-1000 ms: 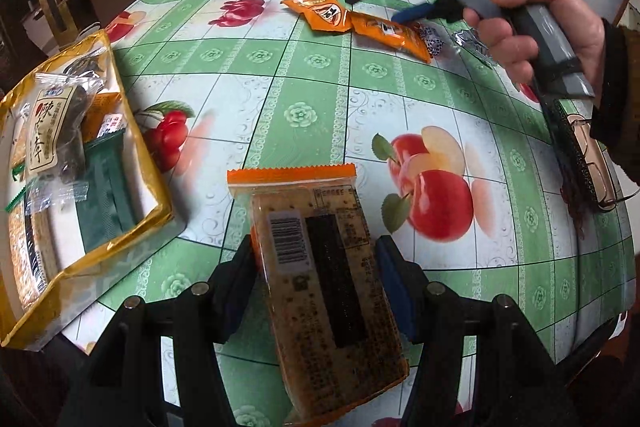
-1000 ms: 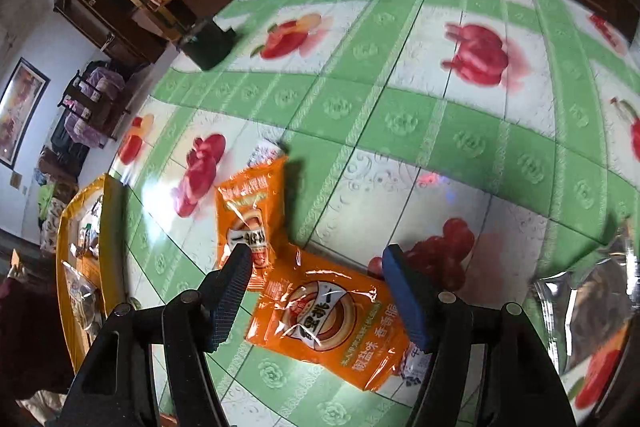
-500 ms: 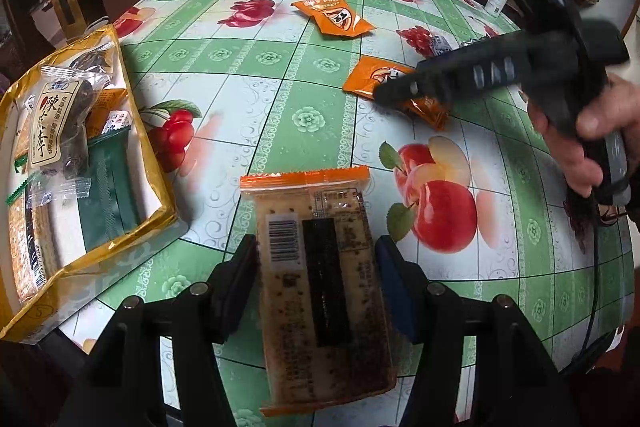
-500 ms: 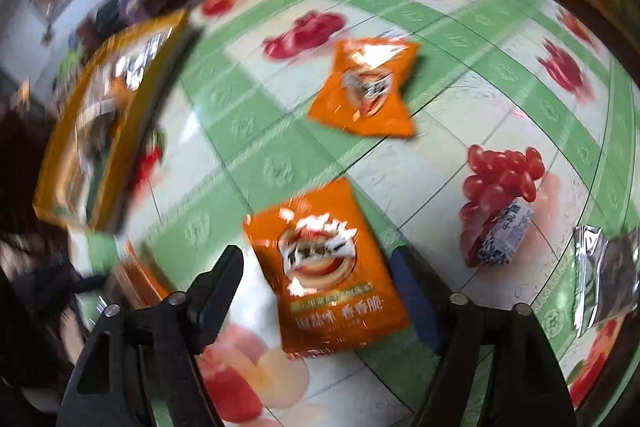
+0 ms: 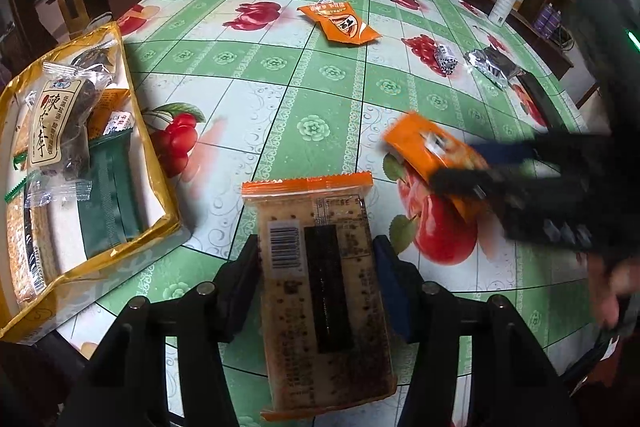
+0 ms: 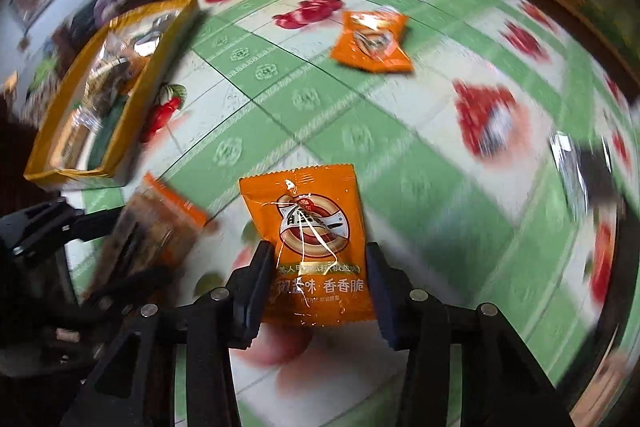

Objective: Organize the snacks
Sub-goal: 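Carry the cracker pack and orange pouch in both tools over the tray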

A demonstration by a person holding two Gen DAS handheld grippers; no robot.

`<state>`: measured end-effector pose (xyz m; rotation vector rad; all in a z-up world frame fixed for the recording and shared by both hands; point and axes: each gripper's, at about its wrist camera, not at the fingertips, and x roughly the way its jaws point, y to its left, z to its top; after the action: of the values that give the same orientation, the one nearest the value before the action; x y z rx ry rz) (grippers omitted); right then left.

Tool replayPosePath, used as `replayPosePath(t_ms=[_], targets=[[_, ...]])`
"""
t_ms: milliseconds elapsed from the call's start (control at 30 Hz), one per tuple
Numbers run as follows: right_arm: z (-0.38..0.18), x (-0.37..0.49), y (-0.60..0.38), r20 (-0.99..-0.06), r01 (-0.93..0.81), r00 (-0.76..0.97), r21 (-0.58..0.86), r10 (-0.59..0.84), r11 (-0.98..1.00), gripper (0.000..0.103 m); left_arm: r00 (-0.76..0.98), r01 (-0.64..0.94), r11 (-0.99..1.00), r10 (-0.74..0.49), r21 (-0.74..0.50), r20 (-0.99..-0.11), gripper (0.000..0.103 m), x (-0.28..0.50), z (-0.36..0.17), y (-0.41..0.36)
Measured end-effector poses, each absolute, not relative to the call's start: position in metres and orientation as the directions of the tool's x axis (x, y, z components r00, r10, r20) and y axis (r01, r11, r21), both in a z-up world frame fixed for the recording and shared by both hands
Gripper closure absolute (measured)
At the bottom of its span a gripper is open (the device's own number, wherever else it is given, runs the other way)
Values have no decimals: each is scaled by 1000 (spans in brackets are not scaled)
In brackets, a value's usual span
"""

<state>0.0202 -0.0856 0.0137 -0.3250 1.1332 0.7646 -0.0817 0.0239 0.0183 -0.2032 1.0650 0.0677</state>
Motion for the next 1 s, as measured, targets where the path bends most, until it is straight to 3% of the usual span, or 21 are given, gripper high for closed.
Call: replayPosePath(t_ms=[267, 1000], targets=[[21, -22, -130, -871, -559, 212, 263, 442, 787, 54, 495, -117, 983, -67, -143, -866, 49, -76, 29, 19], [52, -41, -126, -838, -503, 286, 283, 466, 817, 54, 593, -55, 991, -66, -123, -803, 51, -78, 79, 37]])
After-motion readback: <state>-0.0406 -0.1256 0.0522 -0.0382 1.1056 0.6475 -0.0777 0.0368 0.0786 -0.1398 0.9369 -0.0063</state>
